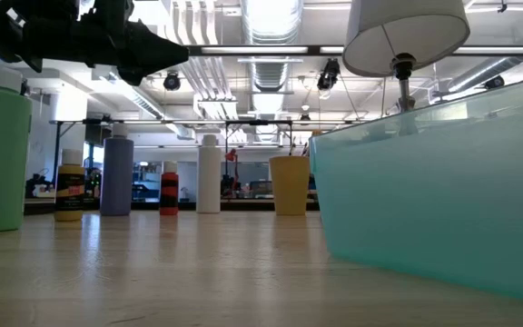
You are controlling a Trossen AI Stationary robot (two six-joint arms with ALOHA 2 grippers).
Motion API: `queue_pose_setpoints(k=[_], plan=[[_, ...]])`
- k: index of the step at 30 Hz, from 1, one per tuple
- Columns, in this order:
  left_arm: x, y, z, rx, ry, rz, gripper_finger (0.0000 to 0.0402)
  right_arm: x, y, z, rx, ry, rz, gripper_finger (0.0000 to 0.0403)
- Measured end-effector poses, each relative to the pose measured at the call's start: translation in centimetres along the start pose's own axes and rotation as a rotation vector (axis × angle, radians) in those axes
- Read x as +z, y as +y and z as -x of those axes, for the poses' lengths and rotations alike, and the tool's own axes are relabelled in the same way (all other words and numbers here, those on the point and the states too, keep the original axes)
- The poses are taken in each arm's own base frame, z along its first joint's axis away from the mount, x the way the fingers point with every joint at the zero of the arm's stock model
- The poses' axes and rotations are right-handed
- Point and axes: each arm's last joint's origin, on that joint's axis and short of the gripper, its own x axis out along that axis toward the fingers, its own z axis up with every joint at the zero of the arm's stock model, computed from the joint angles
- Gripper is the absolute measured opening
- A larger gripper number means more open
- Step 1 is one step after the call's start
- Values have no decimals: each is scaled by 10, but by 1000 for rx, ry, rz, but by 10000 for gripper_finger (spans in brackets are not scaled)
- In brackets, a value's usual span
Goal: Pick & Place Paint Supplies
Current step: Put the big pink paint bottle into the green bin
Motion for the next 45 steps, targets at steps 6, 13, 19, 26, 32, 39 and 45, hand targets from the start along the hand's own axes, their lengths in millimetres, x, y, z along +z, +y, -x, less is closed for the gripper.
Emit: queue_pose_setpoints(k=[6, 13, 19, 26, 32, 39, 45], plan=[[0, 0, 0, 0, 0, 0, 97, -9, 9, -21, -63, 21, -54, 253], [0, 0, 0, 0, -3, -1, 97, -26, 11, -40, -193, 135, -165, 278], [0, 0, 0, 0, -4, -21, 97, -35, 14, -46, -171, 148, -202, 278], [0, 0, 0, 1, -4, -64, 97, -38, 12, -51, -198, 122, -194, 251], [0, 0, 0, 1, -4, -65, 97, -41, 8, -57, -209, 96, -178, 238], [0, 0, 0, 0, -4, -65, 97, -39, 4, -70, -239, 69, -179, 249], [0, 0, 0, 0, -4, -64, 97, -44, 1, -73, -233, 79, -161, 258]])
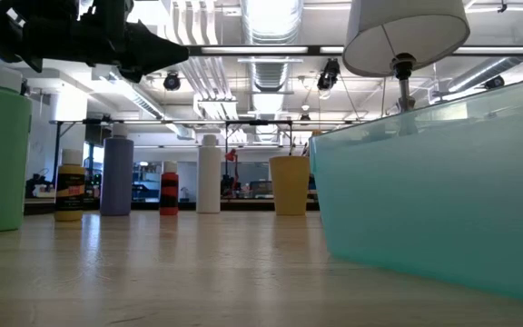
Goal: Pick & Place Paint Supplies
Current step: Put the big pink paint bottle into the green bin
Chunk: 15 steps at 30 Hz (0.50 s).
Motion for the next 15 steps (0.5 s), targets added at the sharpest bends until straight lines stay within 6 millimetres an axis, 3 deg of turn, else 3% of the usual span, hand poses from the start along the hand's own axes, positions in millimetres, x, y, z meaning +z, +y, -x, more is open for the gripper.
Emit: queue_pose_setpoints(k=[15], plan=[[0, 0, 0, 0, 0, 0, 97, -4, -7, -5, -16, -12, 29, 187]])
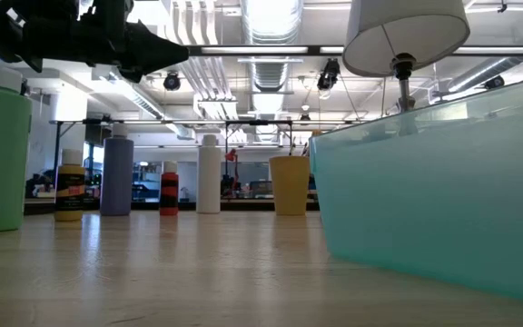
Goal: Pick & Place Paint Supplies
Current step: Put the big pink paint bottle into the green bin
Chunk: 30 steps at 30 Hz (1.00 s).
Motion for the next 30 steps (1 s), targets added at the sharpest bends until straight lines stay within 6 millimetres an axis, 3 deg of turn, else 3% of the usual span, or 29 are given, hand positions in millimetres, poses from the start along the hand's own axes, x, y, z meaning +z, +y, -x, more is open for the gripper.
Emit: queue_pose_setpoints(k=[10, 21, 30], plan=[[0, 0, 0, 1, 0, 0, 97, -1, 1, 1, 17, 12, 21, 114], [0, 0, 0, 1, -3, 0, 97, -2, 1, 4, 32, 26, 30, 121], [1, 0, 0, 1, -6, 0, 97, -7, 2, 22, 76, 62, 49, 114]])
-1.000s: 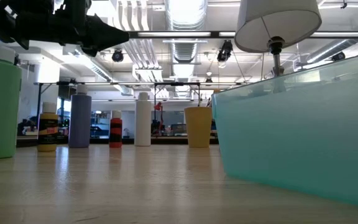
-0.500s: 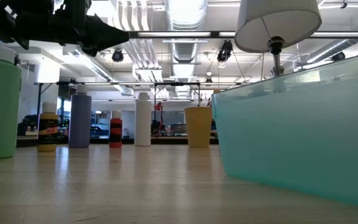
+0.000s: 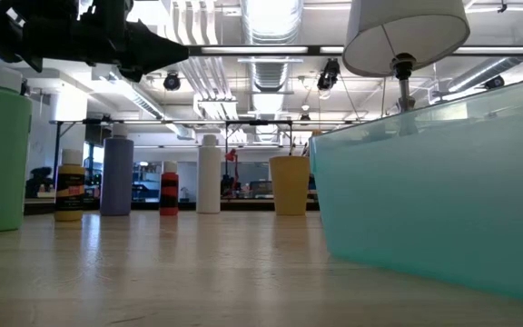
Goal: Pick & Place Paint Supplies
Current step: Put the big pink paint bottle into the green bin
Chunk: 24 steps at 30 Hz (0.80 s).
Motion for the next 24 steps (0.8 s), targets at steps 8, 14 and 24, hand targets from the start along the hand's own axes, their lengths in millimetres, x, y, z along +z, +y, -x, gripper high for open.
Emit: queue_pose_setpoints(k=[8, 14, 24], plan=[[0, 0, 0, 0, 1, 0, 97, 2, 3, 22, 42, -3, -4, 114], [0, 0, 0, -1, 1, 0, 97, 15, 14, 50, 168, -92, 74, 114], [0, 0, 0, -1, 2, 0, 97, 69, 42, 90, 257, -208, 309, 114]])
